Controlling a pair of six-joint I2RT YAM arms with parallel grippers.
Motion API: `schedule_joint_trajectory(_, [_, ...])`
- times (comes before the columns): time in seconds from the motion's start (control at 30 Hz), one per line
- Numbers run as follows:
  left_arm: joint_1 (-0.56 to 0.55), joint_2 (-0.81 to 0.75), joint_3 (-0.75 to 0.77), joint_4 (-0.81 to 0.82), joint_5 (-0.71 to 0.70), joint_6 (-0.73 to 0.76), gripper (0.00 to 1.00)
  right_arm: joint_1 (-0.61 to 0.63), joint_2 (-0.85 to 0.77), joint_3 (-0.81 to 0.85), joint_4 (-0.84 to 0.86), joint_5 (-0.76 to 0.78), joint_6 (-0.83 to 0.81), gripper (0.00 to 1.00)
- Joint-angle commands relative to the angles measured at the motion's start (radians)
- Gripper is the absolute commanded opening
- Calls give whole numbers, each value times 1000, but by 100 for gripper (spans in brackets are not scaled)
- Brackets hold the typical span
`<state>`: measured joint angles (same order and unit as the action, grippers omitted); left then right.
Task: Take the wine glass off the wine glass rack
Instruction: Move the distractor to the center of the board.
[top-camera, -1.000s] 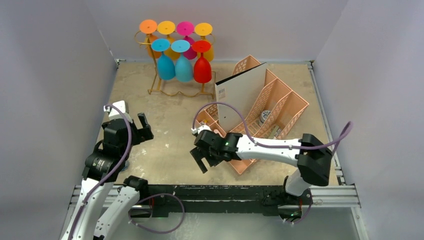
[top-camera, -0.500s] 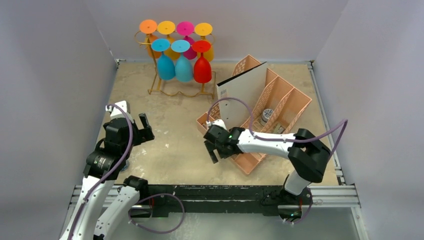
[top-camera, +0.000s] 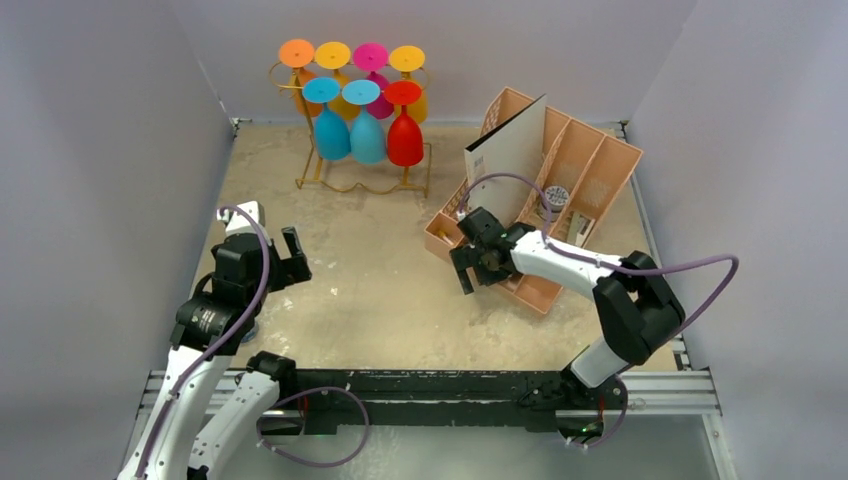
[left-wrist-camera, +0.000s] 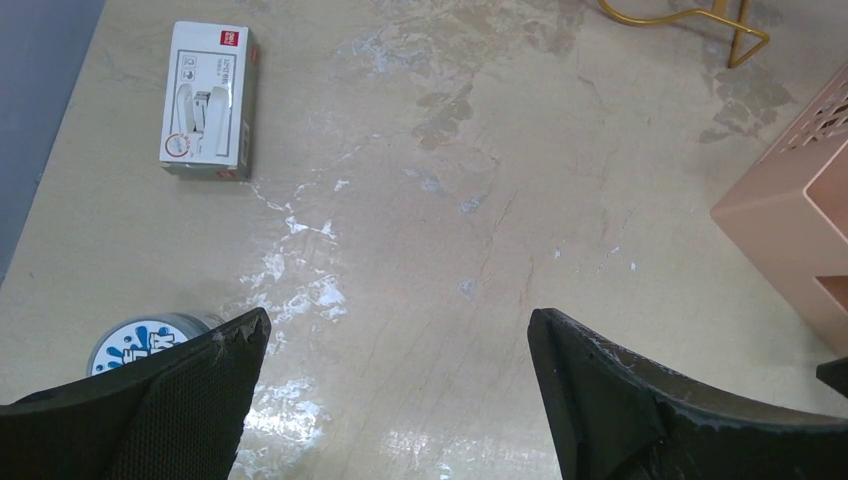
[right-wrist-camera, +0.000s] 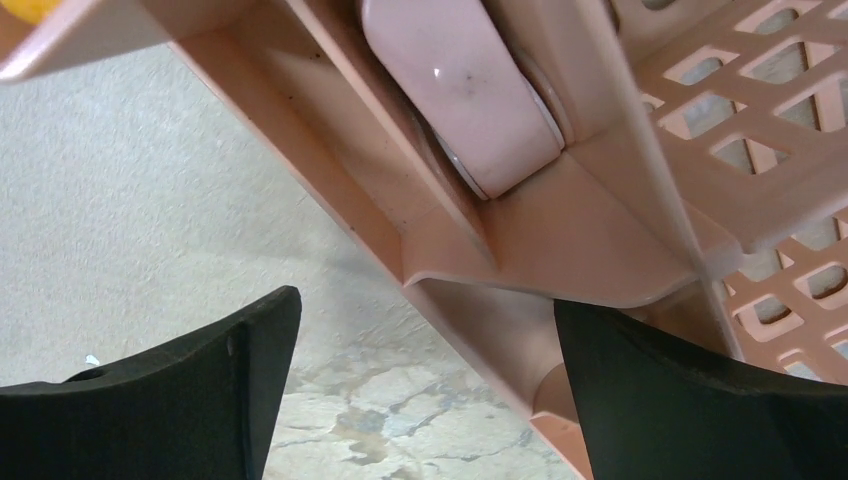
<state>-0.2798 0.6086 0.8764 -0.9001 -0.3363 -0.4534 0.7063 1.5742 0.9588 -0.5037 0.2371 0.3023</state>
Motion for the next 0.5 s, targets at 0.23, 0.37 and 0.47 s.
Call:
schedule_joint_trajectory(0.23, [-1,15,-4,20,13,-2,100,-69,-195,8,-29,-337,-3,99])
schedule_joint_trajectory(0.37, [2,25,-4,22,18,1,100,-58,-305,-89,8,-434,55,99])
schedule_joint_trajectory(0.47, [5,31,-3,24,23,3,100,-38,-333,-167,27,-436,110,99])
